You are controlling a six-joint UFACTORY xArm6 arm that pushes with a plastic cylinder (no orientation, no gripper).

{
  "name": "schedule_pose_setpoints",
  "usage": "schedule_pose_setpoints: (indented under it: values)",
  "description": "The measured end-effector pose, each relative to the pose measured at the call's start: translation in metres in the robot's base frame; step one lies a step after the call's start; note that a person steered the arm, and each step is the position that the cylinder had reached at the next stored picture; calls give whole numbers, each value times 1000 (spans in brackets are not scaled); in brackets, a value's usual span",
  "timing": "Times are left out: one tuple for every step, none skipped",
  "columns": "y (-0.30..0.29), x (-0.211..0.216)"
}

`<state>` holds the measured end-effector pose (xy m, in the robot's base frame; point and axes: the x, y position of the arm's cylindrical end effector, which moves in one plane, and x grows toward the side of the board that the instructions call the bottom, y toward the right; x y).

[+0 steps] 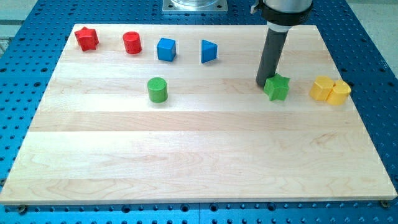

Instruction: Form a horizontal line with the yellow blocks and the green star

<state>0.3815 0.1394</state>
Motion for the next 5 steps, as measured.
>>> schedule_pose_setpoints:
  values:
    - [5,7]
    - [19,-9]
    - [107,-14]
    - [206,-4]
    - [206,3]
